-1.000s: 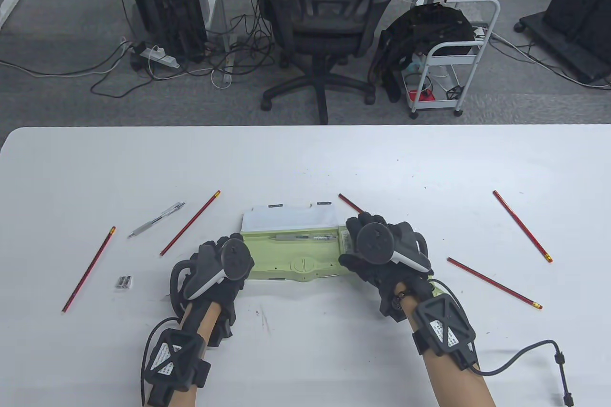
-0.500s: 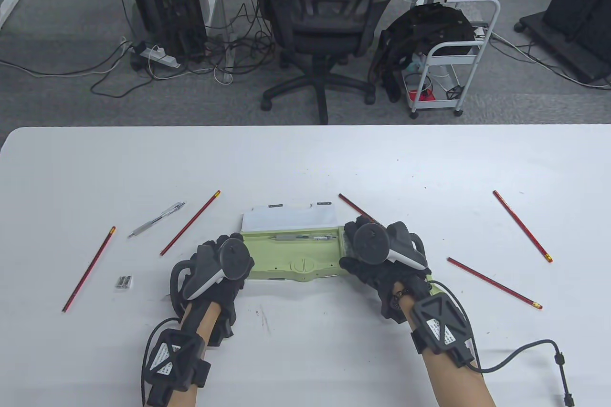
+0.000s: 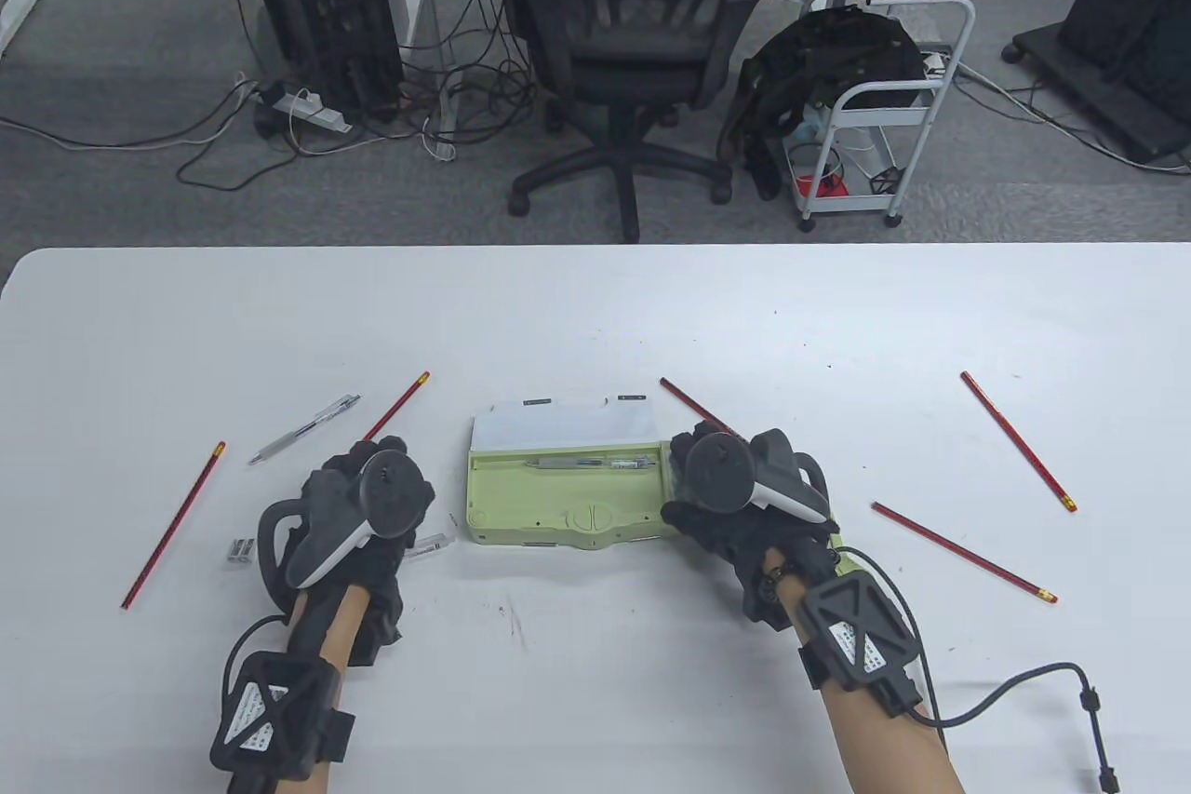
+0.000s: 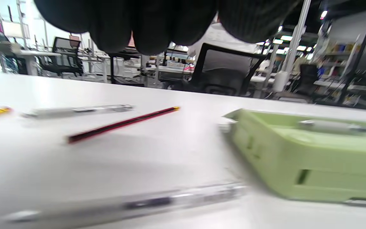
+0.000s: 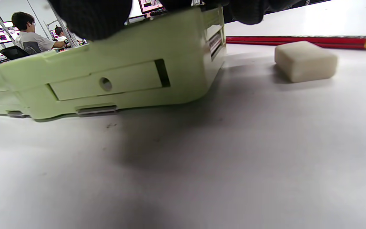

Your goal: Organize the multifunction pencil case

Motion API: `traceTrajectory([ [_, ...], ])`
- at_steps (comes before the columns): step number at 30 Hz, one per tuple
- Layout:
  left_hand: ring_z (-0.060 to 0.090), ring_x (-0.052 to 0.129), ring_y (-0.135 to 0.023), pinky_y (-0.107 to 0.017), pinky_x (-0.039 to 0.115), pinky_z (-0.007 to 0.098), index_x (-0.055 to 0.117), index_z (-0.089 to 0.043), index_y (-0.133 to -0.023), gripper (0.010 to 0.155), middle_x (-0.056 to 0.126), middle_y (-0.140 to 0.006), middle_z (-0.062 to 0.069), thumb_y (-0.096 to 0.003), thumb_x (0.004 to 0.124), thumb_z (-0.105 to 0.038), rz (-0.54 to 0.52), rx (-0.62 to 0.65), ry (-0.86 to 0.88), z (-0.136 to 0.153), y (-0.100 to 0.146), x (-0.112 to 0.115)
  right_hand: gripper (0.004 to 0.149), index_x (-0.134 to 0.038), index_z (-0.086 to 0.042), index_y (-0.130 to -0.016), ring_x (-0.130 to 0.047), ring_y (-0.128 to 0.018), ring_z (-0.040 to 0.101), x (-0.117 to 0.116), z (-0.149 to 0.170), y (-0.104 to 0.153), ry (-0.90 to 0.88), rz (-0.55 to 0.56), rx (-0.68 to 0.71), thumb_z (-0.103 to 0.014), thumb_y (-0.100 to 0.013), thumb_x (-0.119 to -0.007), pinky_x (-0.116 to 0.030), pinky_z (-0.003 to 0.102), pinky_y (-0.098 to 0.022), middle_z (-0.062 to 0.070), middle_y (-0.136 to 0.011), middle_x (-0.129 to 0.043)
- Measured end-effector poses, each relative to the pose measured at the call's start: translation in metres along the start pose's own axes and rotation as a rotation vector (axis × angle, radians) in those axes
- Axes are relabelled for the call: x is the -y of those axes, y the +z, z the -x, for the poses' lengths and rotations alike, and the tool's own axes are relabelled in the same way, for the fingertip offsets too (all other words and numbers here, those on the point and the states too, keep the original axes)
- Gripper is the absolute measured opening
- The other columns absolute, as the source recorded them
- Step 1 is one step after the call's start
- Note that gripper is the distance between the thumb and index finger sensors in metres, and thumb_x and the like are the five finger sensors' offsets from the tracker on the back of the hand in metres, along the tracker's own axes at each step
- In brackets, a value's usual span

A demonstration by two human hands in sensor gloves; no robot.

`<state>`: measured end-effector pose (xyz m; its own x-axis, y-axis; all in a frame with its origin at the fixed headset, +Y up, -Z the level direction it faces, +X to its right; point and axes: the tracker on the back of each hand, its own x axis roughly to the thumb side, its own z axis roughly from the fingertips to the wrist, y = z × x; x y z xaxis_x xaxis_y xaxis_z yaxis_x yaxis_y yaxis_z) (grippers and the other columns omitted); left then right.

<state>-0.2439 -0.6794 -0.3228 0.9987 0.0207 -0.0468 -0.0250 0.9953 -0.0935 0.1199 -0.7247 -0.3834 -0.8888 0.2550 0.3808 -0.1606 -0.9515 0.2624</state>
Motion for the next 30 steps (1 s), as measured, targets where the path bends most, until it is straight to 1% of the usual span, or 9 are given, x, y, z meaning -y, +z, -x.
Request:
traceTrajectory([
  [3, 0.049, 0.077, -0.097, -0.067, 0.065, 0.068, 0.066, -0.012, -0.107, 0.059, 0.076, -0.110, 0.020, -0.0545, 0.074, -0.039, 0.038, -0.012, -0.081, 0.012, 0.006, 0.005, 0.082, -0.036, -0.001, -0.111, -0.047, -0.099, 0.059, 0.000, 0.000, 0.000, 0.004, -0.001, 0.000, -0.045, -0.050, -0.066, -0.048, 0.067, -0.071, 0.035, -0.110, -0.027],
  [6, 0.046, 0.081, -0.095, -0.067, 0.068, 0.066, 0.068, -0.015, -0.105, 0.057, 0.080, -0.108, 0.017, -0.0534, 0.078, -0.038, 0.103, -0.025, -0.209, 0.017, 0.008, 0.019, 0.082, -0.036, -0.001, -0.111, -0.047, -0.099, 0.059, 0.000, 0.000, 0.000, 0.003, -0.002, 0.000, -0.045, -0.049, -0.066, -0.048, 0.066, -0.071, 0.035, -0.110, -0.028],
  [8, 0.044, 0.083, -0.093, -0.066, 0.070, 0.065, 0.071, -0.017, -0.103, 0.055, 0.082, -0.106, 0.015, -0.0524, 0.079, -0.038, 0.119, -0.012, -0.257, 0.017, 0.008, 0.029, 0.082, -0.036, -0.001, -0.111, -0.047, -0.099, 0.059, 0.000, 0.000, 0.000, 0.003, 0.001, 0.001, -0.045, -0.049, -0.066, -0.048, 0.066, -0.071, 0.035, -0.110, -0.028],
  [18, 0.041, 0.085, -0.093, -0.067, 0.069, 0.065, 0.076, -0.021, -0.099, 0.052, 0.087, -0.103, 0.010, -0.0500, 0.084, -0.037, 0.200, 0.016, -0.383, 0.009, 0.000, 0.059, 0.081, -0.036, -0.001, -0.111, -0.047, -0.099, 0.059, 0.000, 0.000, 0.000, 0.003, 0.002, 0.001, -0.045, -0.049, -0.067, -0.049, 0.066, -0.071, 0.035, -0.110, -0.027],
  [25, 0.039, 0.088, -0.091, -0.067, 0.070, 0.065, 0.082, -0.023, -0.094, 0.047, 0.092, -0.099, 0.007, -0.0492, 0.084, -0.036, 0.184, 0.032, -0.406, 0.007, 0.000, 0.063, 0.081, -0.036, -0.001, -0.111, -0.047, -0.099, 0.059, 0.000, 0.000, -0.001, 0.001, 0.002, 0.001, -0.045, -0.049, -0.067, -0.049, 0.066, -0.071, 0.035, -0.110, -0.028],
  [30, 0.035, 0.091, -0.089, -0.066, 0.072, 0.065, 0.085, -0.024, -0.090, 0.044, 0.096, -0.095, 0.004, -0.0474, 0.085, -0.037, 0.138, 0.052, -0.438, 0.006, 0.001, 0.064, 0.081, -0.036, -0.002, -0.111, -0.048, -0.099, 0.059, 0.000, 0.001, 0.000, -0.006, 0.004, 0.001, -0.045, -0.049, -0.067, -0.049, 0.066, -0.071, 0.035, -0.110, -0.027],
])
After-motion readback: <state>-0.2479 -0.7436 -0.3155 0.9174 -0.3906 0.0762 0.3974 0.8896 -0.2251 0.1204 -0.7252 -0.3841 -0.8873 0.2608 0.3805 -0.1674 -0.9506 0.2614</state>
